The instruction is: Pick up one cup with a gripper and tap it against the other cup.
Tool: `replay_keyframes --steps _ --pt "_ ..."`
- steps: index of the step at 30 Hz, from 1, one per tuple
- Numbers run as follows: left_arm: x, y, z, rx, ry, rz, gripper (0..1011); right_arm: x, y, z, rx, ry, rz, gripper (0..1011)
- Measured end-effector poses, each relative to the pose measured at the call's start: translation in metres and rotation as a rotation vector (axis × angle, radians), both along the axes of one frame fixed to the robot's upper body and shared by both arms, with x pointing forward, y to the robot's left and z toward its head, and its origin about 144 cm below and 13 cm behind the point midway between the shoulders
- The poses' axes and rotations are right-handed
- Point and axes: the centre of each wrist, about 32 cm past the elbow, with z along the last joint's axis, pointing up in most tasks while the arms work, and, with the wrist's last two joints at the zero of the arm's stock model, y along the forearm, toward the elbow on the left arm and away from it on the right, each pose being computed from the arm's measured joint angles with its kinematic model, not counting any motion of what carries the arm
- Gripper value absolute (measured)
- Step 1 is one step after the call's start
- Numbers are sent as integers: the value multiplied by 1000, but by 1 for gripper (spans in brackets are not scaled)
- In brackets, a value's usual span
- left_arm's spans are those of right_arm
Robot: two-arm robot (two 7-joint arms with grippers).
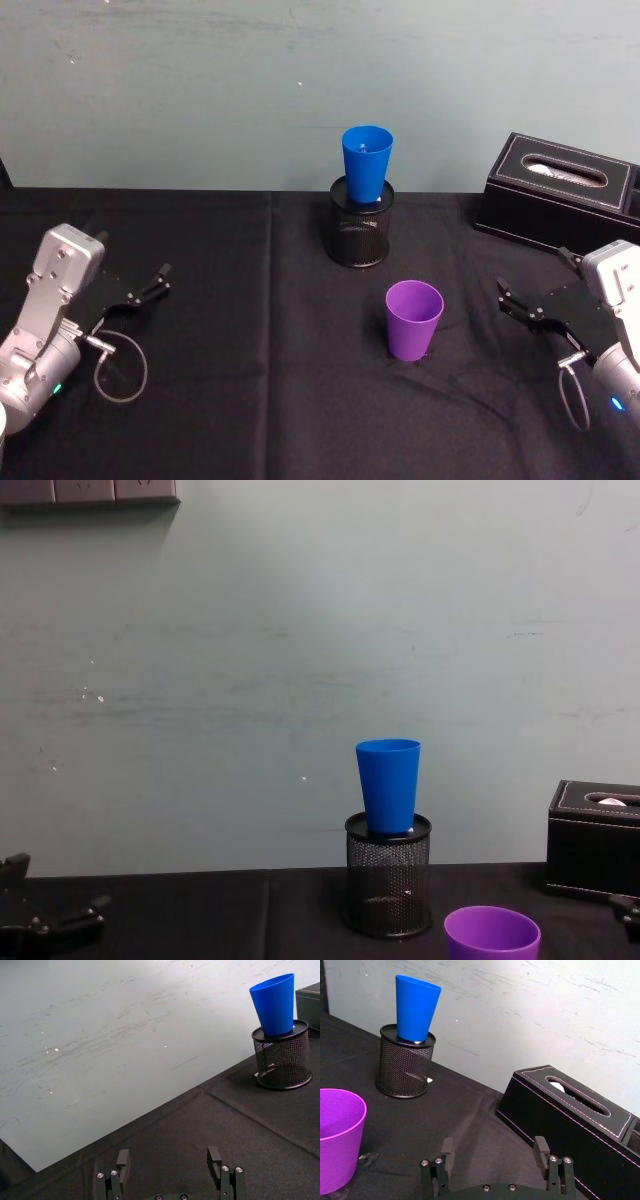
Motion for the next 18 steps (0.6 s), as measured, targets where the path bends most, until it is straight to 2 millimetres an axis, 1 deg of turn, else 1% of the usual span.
replay_keyframes --steps 18 --pt "0 0 0 0 0 0 1011 0 0 0 0 0 0 1003"
